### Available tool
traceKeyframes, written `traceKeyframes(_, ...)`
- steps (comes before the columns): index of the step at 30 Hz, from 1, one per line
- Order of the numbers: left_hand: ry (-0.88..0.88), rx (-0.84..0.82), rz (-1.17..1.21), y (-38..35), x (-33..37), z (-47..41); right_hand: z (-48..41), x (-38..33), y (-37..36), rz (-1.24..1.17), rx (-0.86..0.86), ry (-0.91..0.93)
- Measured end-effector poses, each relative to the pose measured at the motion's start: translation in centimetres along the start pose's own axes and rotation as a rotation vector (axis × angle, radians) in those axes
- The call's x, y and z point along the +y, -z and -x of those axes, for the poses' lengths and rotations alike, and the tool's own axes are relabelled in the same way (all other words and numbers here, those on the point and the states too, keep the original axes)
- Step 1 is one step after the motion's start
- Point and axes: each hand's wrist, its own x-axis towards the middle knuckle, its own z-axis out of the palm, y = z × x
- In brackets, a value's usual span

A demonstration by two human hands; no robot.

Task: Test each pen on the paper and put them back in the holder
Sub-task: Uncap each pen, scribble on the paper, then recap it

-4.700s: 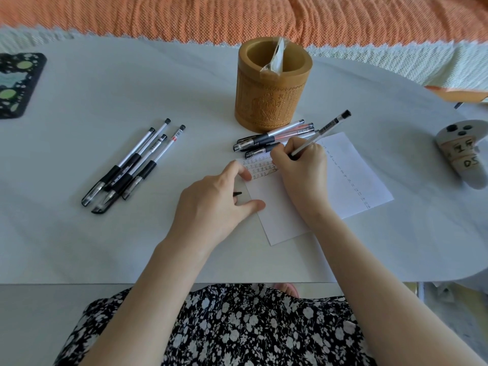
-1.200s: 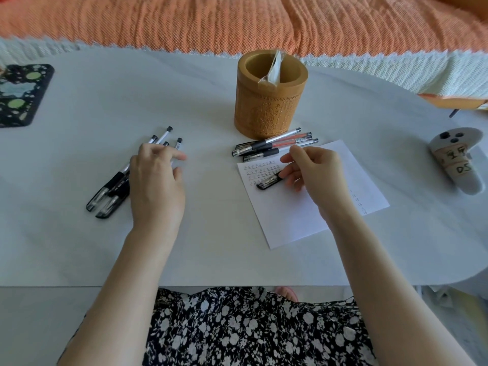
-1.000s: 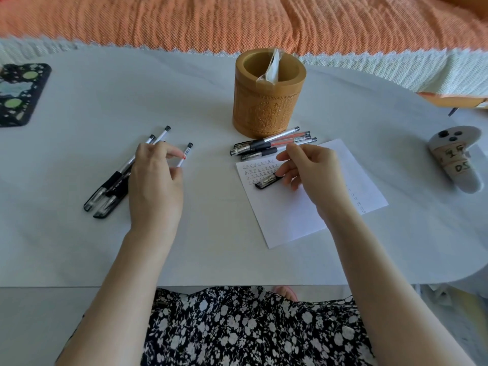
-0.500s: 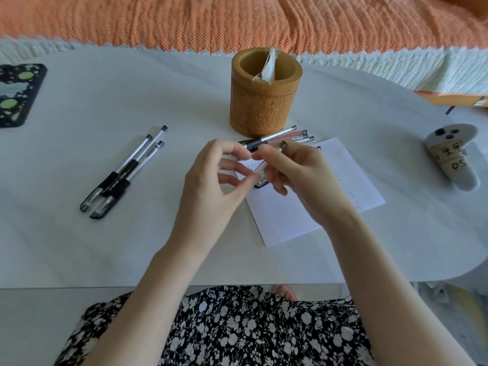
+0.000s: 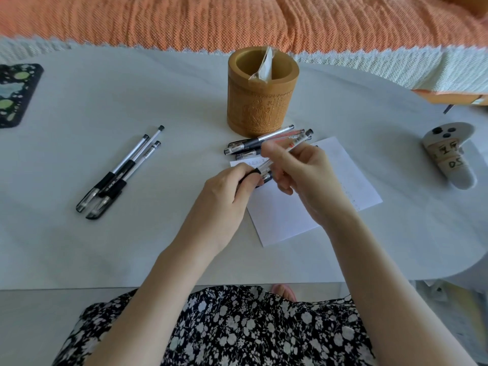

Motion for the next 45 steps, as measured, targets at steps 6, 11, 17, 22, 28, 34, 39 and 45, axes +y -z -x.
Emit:
traceKeyframes(6,0.011,-0.001,0.013,0.1,0.4,0.0,0.1,0.1,0.0,0.041,-0.064,0.031)
traceKeyframes(11,0.025,-0.008,0.053,0.0,0.8,-0.1,0.2,-0.1,0.3,0.001,-0.055,0.054)
traceKeyframes(17,0.083,-0.050,0.091,-0.3,0.2,0.3,0.4,-0.1,0.5,0.014,-0.133,-0.019)
traceKeyframes(22,0.081,-0.027,-0.039,0.4,-0.6,0.5,-0.2,-0.3,1.5,-0.198,0.083,-0.103)
traceKeyframes(28,0.103,-0.242,-0.250,0.5,0.1,1.3,-0.7,0.2,2.7,-0.171,0.232,-0.213)
traceKeyframes(34,0.071,-0.285,-0.344,0.0,-0.1,1.2,-1.3,0.3,1.7,-0.135,0.204,-0.163)
traceKeyframes(39,0.078,-0.312,-0.354,0.0,-0.2,1.2,-2.5,0.2,0.8,-0.117,0.194,-0.070)
traceKeyframes(45,0.092,-0.334,-0.342,0.0,-0.3,1.2,-2.9,0.2,0.8,-0.092,0.221,-0.018)
